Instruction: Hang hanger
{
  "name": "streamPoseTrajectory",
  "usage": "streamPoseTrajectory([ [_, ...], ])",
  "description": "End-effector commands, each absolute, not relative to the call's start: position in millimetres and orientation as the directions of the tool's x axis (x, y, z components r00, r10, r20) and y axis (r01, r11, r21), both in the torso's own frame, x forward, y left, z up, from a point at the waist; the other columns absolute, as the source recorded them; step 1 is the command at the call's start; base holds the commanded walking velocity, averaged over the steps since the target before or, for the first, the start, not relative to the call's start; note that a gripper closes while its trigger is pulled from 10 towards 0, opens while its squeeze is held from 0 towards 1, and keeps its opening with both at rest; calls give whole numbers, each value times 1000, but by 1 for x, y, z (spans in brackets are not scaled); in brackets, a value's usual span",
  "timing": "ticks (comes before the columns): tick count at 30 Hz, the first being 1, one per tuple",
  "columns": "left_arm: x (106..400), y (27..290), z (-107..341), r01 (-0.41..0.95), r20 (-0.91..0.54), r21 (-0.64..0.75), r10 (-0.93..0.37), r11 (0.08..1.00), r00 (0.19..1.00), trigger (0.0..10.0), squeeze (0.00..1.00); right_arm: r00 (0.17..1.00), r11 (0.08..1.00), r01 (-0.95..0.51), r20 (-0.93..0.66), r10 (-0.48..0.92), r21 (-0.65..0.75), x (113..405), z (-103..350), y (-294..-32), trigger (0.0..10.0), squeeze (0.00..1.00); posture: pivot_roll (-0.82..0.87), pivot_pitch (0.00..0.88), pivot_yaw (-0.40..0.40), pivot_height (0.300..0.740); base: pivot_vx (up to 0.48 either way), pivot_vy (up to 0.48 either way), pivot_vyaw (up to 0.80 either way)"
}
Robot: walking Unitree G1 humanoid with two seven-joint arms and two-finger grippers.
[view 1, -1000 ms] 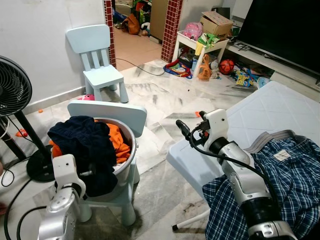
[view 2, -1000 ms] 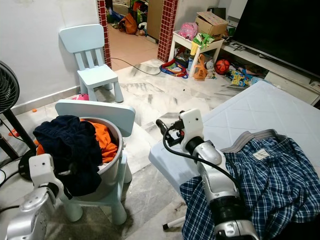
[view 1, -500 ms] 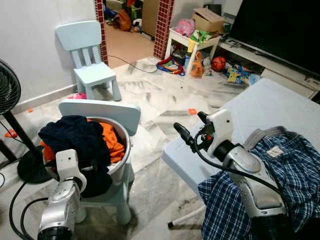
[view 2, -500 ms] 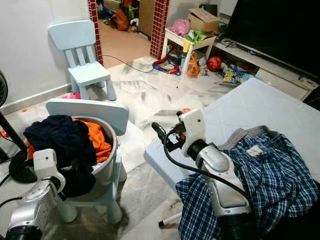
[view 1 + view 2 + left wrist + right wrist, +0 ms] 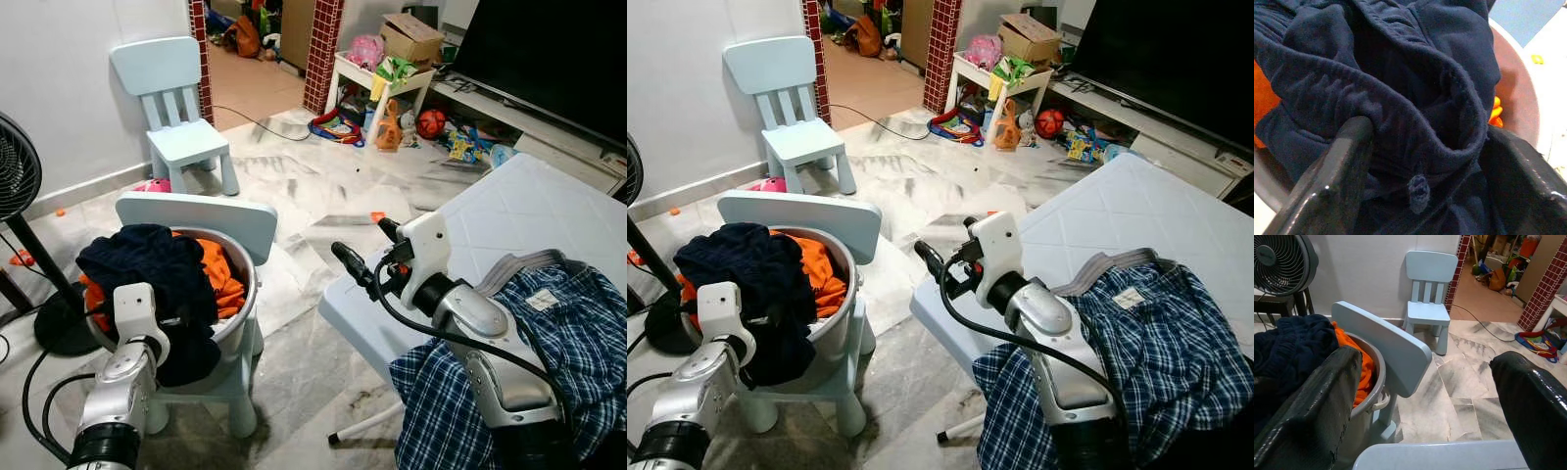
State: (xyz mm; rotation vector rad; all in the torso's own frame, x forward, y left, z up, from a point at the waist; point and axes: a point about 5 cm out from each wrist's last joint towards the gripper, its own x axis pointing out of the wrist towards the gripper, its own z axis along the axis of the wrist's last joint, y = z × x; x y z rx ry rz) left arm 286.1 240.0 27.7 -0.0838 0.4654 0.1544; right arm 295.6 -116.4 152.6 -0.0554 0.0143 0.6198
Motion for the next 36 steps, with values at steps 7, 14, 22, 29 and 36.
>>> streamPoseTrajectory([
  [7,290,240,29,-151,-442,-35,121,988,889,0,0,816,813,-578,-23,578,-64,295,156,-117,10000,0,-101,12,-132,740,0,0,0],
  [14,292,242,29,-148,-439,-34,119,988,890,0,0,814,811,-581,-24,581,-68,296,155,-115,10000,0,-97,7,-134,740,0,0,0],
  [22,293,242,29,-152,-435,-36,122,988,892,0,0,814,810,-581,-23,581,-76,299,155,-114,10000,0,-95,0,-132,740,0,0,0],
  [29,296,244,33,-154,-409,-6,138,988,902,0,0,814,811,-579,-17,580,-80,302,155,-112,10000,0,-87,0,-130,740,0,0,0],
  [36,294,241,35,-133,-381,-35,110,990,918,0,0,815,812,-578,-2,580,-73,305,154,-106,10000,0,-71,0,-119,740,0,0,0],
])
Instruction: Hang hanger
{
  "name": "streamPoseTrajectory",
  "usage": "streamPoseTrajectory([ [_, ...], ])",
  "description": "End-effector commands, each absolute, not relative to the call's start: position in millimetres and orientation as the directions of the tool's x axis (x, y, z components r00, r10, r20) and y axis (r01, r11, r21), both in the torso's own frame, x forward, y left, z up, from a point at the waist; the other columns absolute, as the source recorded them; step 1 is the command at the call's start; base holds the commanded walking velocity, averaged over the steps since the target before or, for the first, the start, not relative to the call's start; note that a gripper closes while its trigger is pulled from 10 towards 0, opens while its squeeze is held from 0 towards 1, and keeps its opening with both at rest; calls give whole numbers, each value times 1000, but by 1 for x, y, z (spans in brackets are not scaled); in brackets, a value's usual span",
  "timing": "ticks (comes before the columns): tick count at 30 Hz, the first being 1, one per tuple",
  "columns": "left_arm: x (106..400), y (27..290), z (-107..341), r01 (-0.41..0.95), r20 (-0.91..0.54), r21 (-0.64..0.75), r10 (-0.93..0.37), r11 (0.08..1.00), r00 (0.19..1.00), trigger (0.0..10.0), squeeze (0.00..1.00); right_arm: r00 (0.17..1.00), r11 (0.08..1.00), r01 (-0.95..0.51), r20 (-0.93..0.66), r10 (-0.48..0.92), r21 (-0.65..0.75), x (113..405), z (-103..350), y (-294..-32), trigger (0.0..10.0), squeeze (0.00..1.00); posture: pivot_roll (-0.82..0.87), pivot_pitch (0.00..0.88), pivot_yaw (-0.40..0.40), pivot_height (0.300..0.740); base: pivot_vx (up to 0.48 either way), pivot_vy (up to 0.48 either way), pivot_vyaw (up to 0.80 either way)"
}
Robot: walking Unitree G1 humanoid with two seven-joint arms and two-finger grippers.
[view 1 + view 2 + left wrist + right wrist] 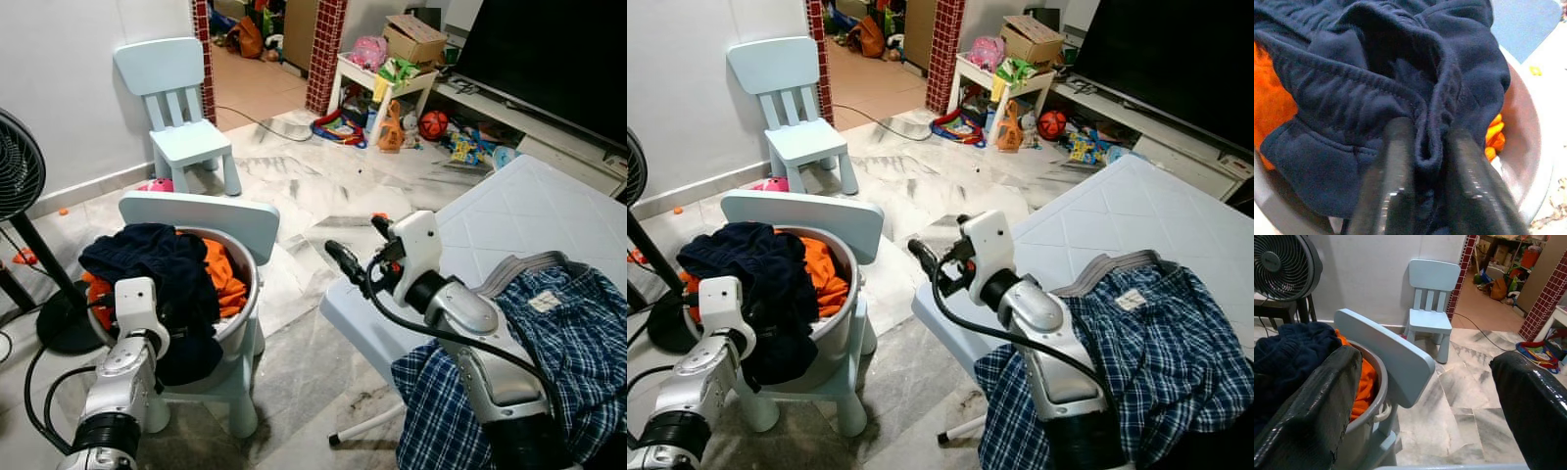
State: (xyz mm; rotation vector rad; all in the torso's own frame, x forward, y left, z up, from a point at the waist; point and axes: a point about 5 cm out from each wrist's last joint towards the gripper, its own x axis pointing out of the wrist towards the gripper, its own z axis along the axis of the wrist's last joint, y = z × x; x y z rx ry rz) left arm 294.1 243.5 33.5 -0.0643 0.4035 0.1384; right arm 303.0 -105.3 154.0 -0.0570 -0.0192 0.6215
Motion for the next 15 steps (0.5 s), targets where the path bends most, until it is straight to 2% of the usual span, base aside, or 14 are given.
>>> streamPoseTrajectory([
  [1,294,241,35,-132,-380,-35,109,991,918,0,0,815,813,-578,-1,580,-73,305,154,-106,10000,0,-71,0,-119,740,0,0,0],
  [10,287,239,49,-116,-284,23,118,993,952,0,0,819,818,-572,15,574,-68,311,153,-103,10000,0,-27,0,-104,740,0,0,0],
  [15,273,237,70,-123,-149,101,137,987,979,0,0,816,816,-576,31,578,-56,315,151,-95,10000,0,10,0,-100,740,0,0,0],
])
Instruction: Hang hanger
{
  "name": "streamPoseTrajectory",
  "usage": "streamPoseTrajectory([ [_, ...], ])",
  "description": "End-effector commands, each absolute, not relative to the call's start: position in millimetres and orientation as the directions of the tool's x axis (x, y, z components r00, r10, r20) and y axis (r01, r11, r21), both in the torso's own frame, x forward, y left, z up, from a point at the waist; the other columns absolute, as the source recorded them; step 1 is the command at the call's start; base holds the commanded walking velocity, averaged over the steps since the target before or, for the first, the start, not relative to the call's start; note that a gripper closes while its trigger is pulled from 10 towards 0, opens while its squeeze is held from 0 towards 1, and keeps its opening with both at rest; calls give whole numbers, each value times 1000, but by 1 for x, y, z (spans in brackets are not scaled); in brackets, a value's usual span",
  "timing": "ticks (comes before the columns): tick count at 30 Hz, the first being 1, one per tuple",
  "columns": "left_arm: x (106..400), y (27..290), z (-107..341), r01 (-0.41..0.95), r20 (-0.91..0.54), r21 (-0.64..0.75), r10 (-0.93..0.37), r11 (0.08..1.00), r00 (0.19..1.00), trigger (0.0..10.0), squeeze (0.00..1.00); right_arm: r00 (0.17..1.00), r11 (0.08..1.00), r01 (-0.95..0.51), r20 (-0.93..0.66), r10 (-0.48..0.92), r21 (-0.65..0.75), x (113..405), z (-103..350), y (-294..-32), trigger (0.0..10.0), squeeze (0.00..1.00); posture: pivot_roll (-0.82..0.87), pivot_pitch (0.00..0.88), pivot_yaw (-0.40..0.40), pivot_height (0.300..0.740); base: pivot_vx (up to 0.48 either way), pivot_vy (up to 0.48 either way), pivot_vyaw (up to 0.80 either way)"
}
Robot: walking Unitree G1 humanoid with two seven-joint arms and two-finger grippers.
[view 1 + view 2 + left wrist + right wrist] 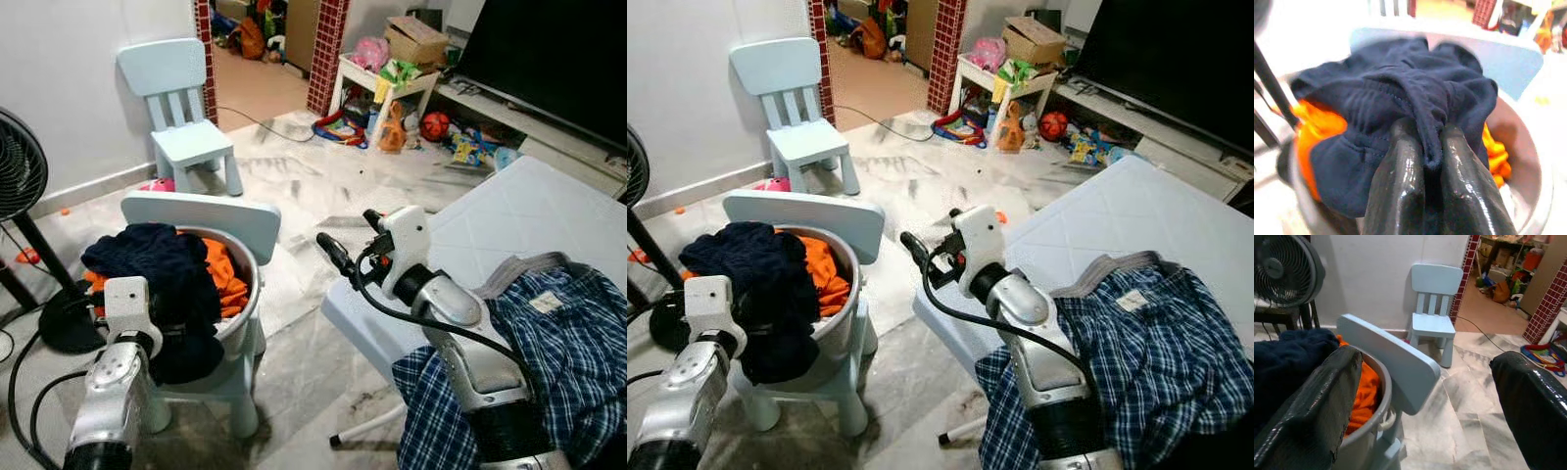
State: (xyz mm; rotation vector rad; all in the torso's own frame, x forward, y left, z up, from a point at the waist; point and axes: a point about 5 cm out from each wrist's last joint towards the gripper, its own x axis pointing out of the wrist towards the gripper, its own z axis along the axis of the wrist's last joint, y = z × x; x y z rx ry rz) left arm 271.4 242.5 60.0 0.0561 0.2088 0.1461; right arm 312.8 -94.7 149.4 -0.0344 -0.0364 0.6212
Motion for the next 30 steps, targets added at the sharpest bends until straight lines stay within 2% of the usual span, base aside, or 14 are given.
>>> streamPoseTrajectory([
  [1,271,237,72,-120,-139,113,135,986,981,0,0,815,815,-577,33,579,-55,316,151,-94,10000,0,10,0,-100,740,0,0,0],
  [6,257,223,82,-20,-109,176,40,984,993,0,0,810,810,-583,34,585,-55,319,148,-91,10000,0,41,0,-100,740,0,0,0],
  [8,247,212,84,66,-146,215,-35,974,989,0,0,810,811,-583,32,585,-55,322,147,-91,10000,0,57,0,-95,740,0,0,0],
  [12,240,205,80,124,-201,229,-78,965,977,0,0,812,812,-581,30,583,-56,324,145,-91,10000,0,66,0,-90,740,0,0,0],
  [13,235,201,72,143,-256,214,-86,966,963,8039,0,814,814,-579,29,581,-56,325,143,-91,10000,0,69,0,-86,740,0,0,0],
  [15,234,201,70,140,-268,205,-82,969,960,8039,0,814,814,-578,29,580,-57,325,142,-91,10000,0,68,0,-86,740,0,0,0],
  [16,234,201,68,132,-274,196,-75,972,959,10000,0,814,814,-577,28,580,-57,325,141,-91,10000,0,65,0,-84,740,0,0,0],
  [19,236,202,70,121,-275,193,-65,974,959,9451,0,813,813,-579,27,581,-61,324,139,-91,10000,0,59,0,-83,740,0,0,0],
  [20,237,199,75,134,-265,183,-83,974,961,7922,0,813,812,-580,24,582,-63,324,138,-92,10000,0,56,0,-81,740,0,0,0],
  [21,239,195,80,153,-256,170,-106,974,961,7922,0,812,811,-581,22,584,-65,324,137,-93,10000,0,56,0,-81,740,0,0,0],
  [22,239,191,81,182,-259,165,-136,969,956,10000,0,813,812,-581,15,583,-65,324,134,-94,10000,0,57,0,-80,740,0,0,0],
  [28,236,186,75,229,-311,168,-168,959,935,10000,0,815,814,-578,-3,579,-64,323,128,-95,10000,0,53,0,-76,740,0,0,0],
  [29,234,186,70,234,-335,161,-170,959,927,10000,890,815,813,-578,-7,579,-66,322,126,-95,10000,0,49,0,-75,740,0,0,0],
  [30,232,187,66,238,-359,166,-166,957,918,10000,1000,816,813,-578,-13,579,-68,320,123,-96,10000,0,49,0,-75,740,0,0,0],
])
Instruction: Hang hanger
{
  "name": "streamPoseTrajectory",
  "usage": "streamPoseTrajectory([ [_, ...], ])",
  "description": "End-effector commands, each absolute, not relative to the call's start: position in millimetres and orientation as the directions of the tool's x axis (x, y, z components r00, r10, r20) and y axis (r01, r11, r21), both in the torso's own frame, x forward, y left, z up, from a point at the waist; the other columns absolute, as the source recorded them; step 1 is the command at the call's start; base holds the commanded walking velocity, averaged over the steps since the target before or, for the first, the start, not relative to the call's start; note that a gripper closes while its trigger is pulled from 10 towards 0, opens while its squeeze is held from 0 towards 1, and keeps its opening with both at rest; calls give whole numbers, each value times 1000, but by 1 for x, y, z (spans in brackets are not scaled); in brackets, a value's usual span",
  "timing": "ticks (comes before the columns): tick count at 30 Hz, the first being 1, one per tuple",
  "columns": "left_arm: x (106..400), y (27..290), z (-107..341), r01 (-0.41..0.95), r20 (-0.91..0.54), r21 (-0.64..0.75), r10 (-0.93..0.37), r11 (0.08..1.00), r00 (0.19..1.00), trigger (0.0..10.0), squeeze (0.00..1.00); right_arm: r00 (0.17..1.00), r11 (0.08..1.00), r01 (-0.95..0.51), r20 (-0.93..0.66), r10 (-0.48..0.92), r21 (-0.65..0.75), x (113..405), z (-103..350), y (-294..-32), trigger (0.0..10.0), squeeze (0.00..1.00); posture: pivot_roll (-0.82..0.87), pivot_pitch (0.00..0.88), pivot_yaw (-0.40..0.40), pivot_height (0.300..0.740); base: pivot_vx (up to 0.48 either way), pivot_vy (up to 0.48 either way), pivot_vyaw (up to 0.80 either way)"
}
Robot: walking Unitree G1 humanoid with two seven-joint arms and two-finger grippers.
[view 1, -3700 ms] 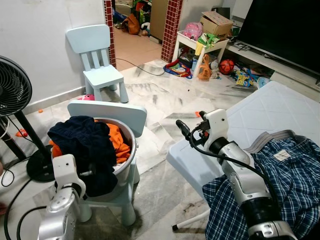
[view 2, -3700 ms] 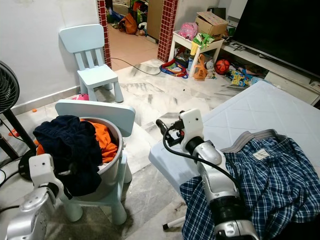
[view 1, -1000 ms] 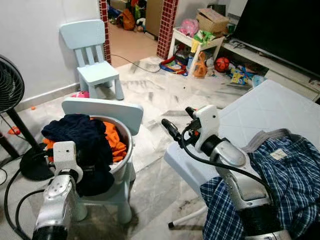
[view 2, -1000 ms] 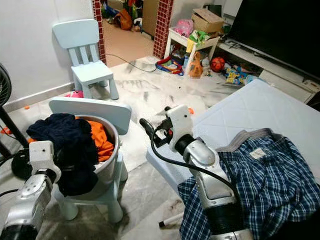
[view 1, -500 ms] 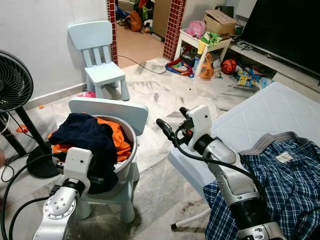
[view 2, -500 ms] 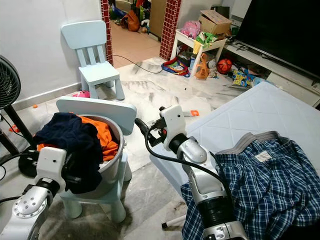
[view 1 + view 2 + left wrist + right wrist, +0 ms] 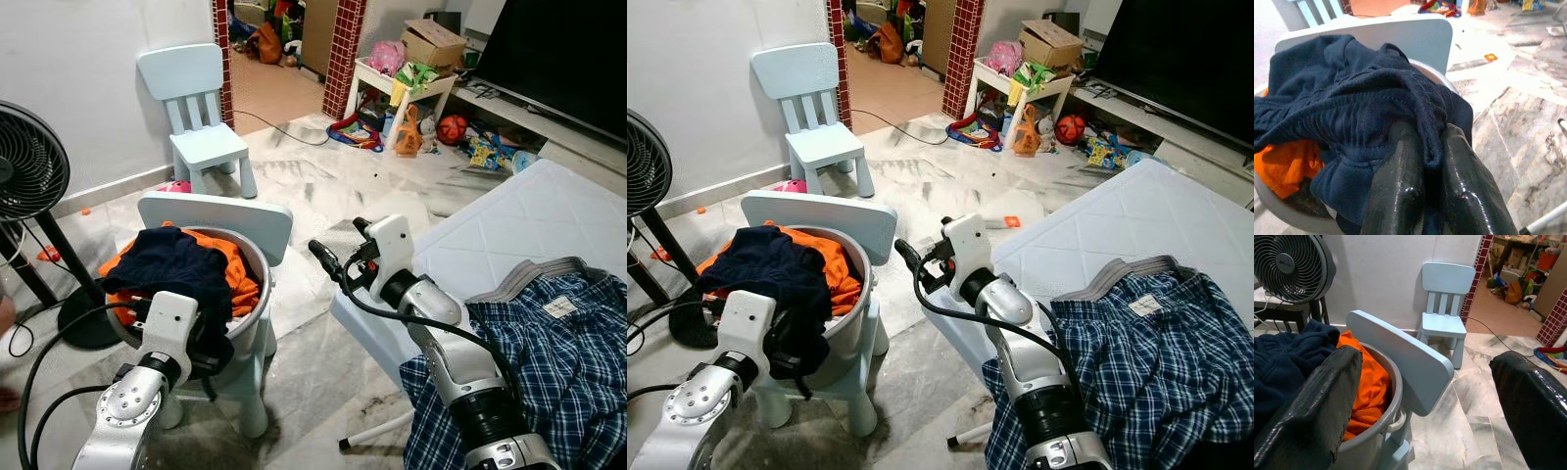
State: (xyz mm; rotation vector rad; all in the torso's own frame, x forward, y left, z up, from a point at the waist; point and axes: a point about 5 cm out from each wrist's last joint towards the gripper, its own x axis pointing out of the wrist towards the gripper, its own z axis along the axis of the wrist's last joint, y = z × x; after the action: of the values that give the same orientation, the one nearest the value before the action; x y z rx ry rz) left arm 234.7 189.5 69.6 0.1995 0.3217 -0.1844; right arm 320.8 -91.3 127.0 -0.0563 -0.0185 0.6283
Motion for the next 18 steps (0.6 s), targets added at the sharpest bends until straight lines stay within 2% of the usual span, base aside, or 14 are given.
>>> streamPoseTrajectory([
  [1,230,188,63,240,-374,170,-163,956,913,10000,1000,816,813,-578,-16,578,-69,319,122,-96,10000,0,49,0,-75,740,0,0,0],
  [5,227,191,54,239,-431,177,-143,955,891,10000,1000,816,813,-578,-24,578,-74,318,120,-99,10000,0,45,0,-76,740,0,0,0],
  [6,227,191,52,242,-442,178,-142,954,886,10000,0,815,812,-579,-24,579,-78,318,120,-99,10000,0,39,0,-80,740,0,0,0],
  [8,226,192,49,233,-455,154,-140,960,879,10000,0,815,811,-579,-24,579,-88,319,121,-101,10000,0,37,0,-82,740,0,0,0],
  [9,226,192,48,227,-455,148,-138,962,880,7529,0,815,811,-578,-24,579,-90,320,121,-101,10000,0,37,0,-82,740,0,0,0],
  [10,226,193,48,223,-453,140,-137,965,881,0,0,816,812,-577,-24,577,-93,321,121,-102,10000,0,37,0,-84,740,0,0,0],
  [16,226,193,46,221,-460,134,-137,966,877,0,0,817,811,-576,-23,577,-100,321,122,-103,10000,0,32,0,-85,740,0,0,0],
  [18,226,193,47,223,-456,142,-136,965,880,1725,0,816,810,-576,-22,578,-106,321,122,-104,10000,0,31,0,-85,740,0,0,0],
])
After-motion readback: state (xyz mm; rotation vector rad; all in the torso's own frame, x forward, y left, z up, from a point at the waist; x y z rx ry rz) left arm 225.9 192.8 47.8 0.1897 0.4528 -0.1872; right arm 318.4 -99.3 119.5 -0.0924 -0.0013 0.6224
